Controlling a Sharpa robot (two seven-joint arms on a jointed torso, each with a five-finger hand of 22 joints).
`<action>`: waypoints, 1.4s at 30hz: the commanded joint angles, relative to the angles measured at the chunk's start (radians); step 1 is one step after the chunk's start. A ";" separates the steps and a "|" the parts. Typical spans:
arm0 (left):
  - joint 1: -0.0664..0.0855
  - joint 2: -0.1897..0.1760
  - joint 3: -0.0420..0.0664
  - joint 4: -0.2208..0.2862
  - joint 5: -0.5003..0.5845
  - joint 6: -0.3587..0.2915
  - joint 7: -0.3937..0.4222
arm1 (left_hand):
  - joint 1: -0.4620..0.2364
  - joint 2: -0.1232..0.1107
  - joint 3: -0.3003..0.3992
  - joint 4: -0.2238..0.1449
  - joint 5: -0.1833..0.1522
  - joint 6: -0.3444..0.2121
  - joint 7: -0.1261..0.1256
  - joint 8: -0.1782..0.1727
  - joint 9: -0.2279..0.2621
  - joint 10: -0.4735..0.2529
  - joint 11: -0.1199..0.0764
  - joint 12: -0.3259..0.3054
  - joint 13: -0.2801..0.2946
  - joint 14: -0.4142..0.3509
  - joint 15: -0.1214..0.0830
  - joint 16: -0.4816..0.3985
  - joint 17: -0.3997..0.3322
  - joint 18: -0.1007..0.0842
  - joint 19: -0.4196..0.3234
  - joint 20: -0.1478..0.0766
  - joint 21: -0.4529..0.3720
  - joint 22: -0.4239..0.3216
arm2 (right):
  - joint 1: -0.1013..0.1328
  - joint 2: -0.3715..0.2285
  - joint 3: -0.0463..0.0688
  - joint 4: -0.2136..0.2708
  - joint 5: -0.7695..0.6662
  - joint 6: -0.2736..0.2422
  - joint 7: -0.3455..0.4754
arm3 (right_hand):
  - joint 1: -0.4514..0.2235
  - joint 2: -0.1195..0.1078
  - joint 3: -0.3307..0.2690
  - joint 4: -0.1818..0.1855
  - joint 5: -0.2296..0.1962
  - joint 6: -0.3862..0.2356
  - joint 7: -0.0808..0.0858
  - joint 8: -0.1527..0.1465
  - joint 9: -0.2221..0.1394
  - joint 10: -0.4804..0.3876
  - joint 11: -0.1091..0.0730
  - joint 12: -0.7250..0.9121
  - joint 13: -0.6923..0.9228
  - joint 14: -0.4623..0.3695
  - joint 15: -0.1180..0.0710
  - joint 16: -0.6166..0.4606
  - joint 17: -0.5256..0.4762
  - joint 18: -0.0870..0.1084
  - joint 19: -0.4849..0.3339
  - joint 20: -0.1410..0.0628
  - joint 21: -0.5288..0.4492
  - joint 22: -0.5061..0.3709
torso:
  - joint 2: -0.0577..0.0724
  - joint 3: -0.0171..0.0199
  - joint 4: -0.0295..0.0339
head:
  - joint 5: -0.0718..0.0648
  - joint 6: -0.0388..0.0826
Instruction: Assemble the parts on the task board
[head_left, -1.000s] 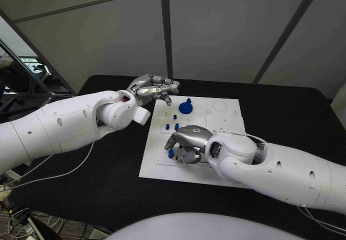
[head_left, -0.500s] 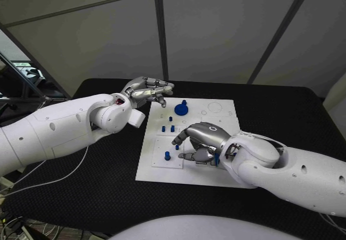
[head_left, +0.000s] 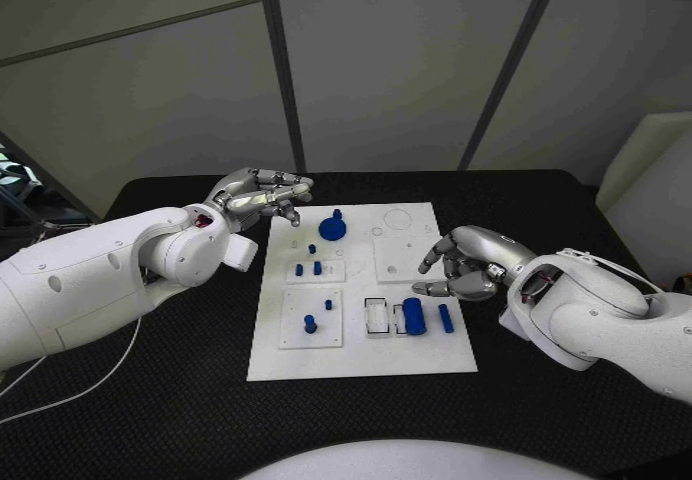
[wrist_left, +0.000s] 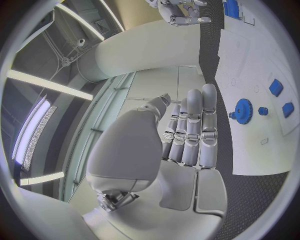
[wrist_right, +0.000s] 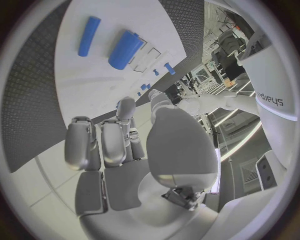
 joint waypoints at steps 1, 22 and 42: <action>0.001 0.000 0.000 0.004 0.004 0.000 0.005 | -0.007 0.007 -0.008 0.001 -0.003 -0.006 0.001 0.006 0.000 -0.009 0.000 0.006 0.001 -0.008 0.001 0.003 -0.002 -0.018 0.002 0.006 -0.004 -0.002 | -0.001 -0.023 -0.002 0.018 0.073 0.037 -0.130 | 0.007 0.023 -0.038 0.005 0.006 -0.010 -0.001 0.029 0.012 0.007 -0.002 0.146 0.176 0.039 -0.007 0.038 0.064 -0.018 0.018 0.006 0.020 0.062 | -0.002 -0.0002 -0.0056 | -0.009 0.001; -0.002 -0.004 -0.001 0.006 0.004 0.002 0.008 | -0.008 0.007 -0.010 0.002 -0.003 -0.006 0.001 0.007 0.000 -0.009 0.000 0.007 0.002 -0.008 0.001 0.003 -0.003 -0.019 0.002 0.006 -0.004 -0.003 | -0.055 0.020 -0.032 0.007 0.077 0.032 -0.227 | -0.024 0.055 -0.158 0.010 0.011 -0.078 0.003 0.118 0.043 0.032 0.009 0.339 0.432 0.052 0.005 0.114 0.203 -0.025 0.036 0.015 0.047 0.099 | 0.001 -0.0026 -0.0050 | -0.020 -0.005; -0.002 -0.004 -0.001 0.008 0.004 0.004 0.006 | -0.010 0.007 -0.011 0.003 -0.003 -0.006 0.000 0.008 0.000 -0.010 0.000 0.010 0.002 -0.008 0.001 0.004 -0.003 -0.018 0.003 0.006 -0.005 -0.004 | -0.086 0.087 -0.033 -0.041 0.079 0.043 -0.232 | -0.040 0.081 -0.162 0.009 0.011 -0.079 0.001 0.133 0.047 0.035 0.009 0.349 0.451 0.053 0.005 0.119 0.214 -0.025 0.037 0.015 0.049 0.102 | 0.000 -0.0032 -0.0040 | -0.015 -0.013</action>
